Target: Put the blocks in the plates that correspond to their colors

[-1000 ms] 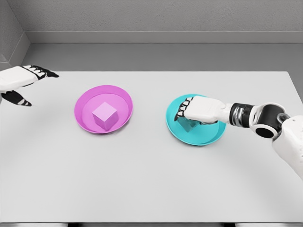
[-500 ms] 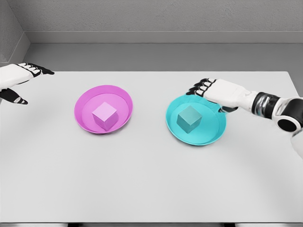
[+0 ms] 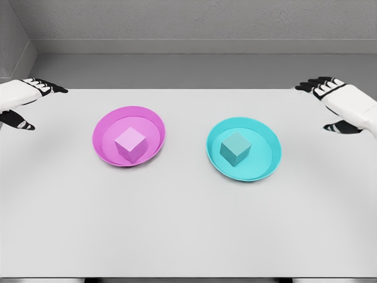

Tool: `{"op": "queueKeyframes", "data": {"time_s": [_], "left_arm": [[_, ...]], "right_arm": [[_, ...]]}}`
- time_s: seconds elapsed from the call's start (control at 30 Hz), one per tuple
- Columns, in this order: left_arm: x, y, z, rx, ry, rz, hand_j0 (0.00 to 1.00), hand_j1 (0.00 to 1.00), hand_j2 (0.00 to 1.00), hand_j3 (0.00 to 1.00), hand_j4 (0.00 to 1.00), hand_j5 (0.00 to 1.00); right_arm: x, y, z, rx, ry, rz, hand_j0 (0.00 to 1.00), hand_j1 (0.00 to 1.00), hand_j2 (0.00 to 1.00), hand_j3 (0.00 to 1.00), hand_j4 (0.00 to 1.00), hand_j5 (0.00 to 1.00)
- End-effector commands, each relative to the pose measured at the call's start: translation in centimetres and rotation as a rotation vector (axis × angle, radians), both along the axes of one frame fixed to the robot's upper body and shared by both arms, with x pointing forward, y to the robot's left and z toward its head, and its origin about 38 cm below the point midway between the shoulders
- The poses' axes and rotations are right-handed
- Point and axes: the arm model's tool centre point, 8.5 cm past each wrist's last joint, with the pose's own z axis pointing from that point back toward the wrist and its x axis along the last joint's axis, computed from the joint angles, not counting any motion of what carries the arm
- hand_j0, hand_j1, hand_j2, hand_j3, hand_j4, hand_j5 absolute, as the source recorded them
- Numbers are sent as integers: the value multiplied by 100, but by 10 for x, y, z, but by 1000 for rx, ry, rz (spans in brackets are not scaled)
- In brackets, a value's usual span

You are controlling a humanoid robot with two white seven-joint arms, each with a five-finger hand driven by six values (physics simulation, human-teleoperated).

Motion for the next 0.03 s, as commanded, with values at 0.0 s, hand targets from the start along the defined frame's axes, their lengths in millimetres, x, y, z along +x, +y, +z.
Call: {"op": "queueKeyframes", "data": {"time_s": [0.0], "left_arm": [[0, 0, 1, -5, -1, 3, 100, 100, 100, 100, 100, 100]], "right_arm": [[0, -6, 6, 13, -15, -16, 100, 100, 100, 100, 100, 100]]}}
